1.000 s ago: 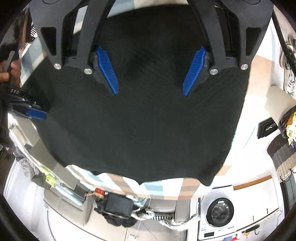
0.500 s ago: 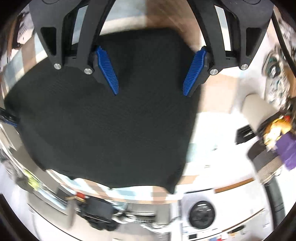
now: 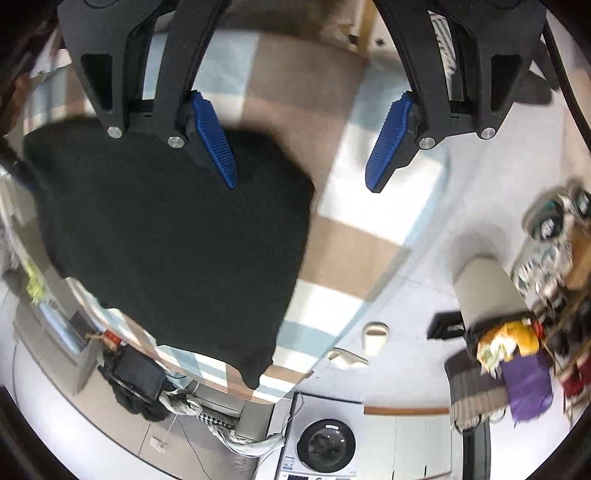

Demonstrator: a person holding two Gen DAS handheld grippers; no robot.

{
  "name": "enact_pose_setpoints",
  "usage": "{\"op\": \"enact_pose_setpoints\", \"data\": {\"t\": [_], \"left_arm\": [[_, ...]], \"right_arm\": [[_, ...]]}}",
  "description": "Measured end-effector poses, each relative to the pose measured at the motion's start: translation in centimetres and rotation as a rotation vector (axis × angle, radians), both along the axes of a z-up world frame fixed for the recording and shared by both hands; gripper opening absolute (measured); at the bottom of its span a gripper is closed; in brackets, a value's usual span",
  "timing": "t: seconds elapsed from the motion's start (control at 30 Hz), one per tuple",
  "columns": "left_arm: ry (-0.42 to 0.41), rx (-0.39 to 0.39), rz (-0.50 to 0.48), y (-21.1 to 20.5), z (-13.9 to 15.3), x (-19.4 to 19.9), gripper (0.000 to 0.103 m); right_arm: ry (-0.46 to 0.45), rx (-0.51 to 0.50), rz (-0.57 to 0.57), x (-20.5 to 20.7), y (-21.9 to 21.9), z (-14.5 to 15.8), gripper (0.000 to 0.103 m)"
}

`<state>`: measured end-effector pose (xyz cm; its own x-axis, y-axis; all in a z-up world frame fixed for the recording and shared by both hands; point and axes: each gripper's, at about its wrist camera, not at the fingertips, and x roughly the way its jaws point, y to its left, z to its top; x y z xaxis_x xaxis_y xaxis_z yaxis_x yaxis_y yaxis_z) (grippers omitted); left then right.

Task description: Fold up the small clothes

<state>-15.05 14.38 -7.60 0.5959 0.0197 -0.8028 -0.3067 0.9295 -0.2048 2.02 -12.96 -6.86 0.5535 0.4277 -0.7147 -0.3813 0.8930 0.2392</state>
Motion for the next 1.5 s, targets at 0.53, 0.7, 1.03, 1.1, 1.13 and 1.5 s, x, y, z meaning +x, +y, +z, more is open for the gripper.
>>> {"op": "enact_pose_setpoints", "data": {"t": [0.53,0.7,1.03,1.1,1.13,1.5], "left_arm": [[-0.136,-0.099,0.025,-4.2,-1.0,1.1,0.068],[-0.156,-0.051,0.073,-5.6,-1.5,4.0,0.033],[-0.274,-0.074,0.044,-5.3,1.0,4.8,0.017],[-0.291,-0.067,0.035,-5.5,1.7,5.1,0.017],[-0.303,-0.069,0.026,-5.7,2.1,5.2,0.017],[-0.486,0.032,-0.337,-17.4,10.2,10.0,0.015]], "right_arm": [[0.014,0.044,-0.015,0.5,0.3,0.3,0.074],[0.023,0.019,-0.04,0.5,-0.2,-0.1,0.074],[0.029,0.026,-0.097,0.4,-2.8,-0.4,0.074],[0.03,0.026,-0.11,0.3,-3.2,-0.5,0.074],[0.033,0.027,-0.116,0.3,-3.4,-0.6,0.074],[0.028,0.028,-0.219,-0.7,-7.5,-0.1,0.074]]}}
